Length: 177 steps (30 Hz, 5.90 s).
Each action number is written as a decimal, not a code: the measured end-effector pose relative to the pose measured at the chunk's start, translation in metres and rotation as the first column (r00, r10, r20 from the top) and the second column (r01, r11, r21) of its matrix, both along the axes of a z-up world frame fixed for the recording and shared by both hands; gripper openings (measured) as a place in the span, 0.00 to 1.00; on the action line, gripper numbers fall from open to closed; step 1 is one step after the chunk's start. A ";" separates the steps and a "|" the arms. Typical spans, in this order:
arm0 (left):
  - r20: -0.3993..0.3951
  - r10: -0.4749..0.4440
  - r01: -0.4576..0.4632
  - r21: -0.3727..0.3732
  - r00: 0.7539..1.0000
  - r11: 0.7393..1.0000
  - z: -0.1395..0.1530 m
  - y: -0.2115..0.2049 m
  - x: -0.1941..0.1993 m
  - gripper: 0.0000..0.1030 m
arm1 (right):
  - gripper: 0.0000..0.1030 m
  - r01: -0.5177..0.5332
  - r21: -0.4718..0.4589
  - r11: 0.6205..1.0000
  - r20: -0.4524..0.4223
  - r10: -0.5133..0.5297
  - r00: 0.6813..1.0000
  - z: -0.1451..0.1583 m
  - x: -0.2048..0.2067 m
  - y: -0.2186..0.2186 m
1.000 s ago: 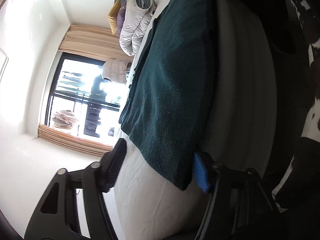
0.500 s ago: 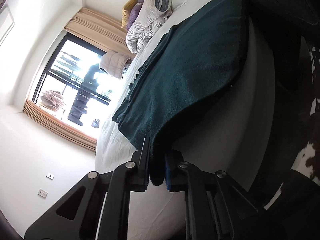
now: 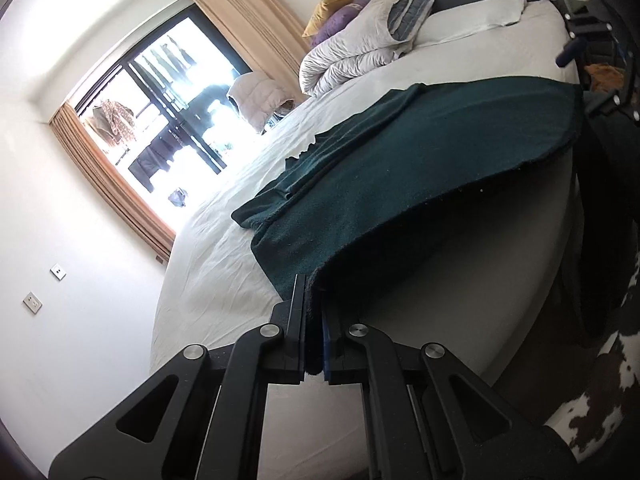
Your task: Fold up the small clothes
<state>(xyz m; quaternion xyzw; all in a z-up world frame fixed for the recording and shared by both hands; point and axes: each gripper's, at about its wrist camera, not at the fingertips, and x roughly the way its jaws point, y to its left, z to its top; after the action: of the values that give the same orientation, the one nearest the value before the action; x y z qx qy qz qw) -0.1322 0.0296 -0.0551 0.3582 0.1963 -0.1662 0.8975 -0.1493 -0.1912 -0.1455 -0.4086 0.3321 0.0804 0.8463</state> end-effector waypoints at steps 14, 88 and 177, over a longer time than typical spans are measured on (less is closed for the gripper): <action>0.003 0.059 -0.058 -0.111 0.998 0.992 0.026 0.006 0.014 0.04 | 0.47 0.093 -0.245 0.965 0.062 -0.080 0.995 -0.033 0.017 -0.016; -0.390 0.344 -0.423 -0.136 0.854 0.896 -0.016 0.008 0.459 0.09 | 0.11 0.439 0.248 0.863 -0.275 -0.372 0.886 0.020 0.502 -0.098; -0.330 0.527 -0.580 -0.082 0.783 0.810 -0.038 -0.018 0.297 0.88 | 0.39 0.477 0.792 0.380 -0.356 -0.347 0.868 0.018 0.310 -0.116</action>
<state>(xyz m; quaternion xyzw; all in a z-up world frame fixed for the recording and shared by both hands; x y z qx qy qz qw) 0.1652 0.0118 -0.0934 0.1737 0.4073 0.0379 0.8958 0.1608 -0.3071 -0.1274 0.1708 0.3919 0.0479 0.9027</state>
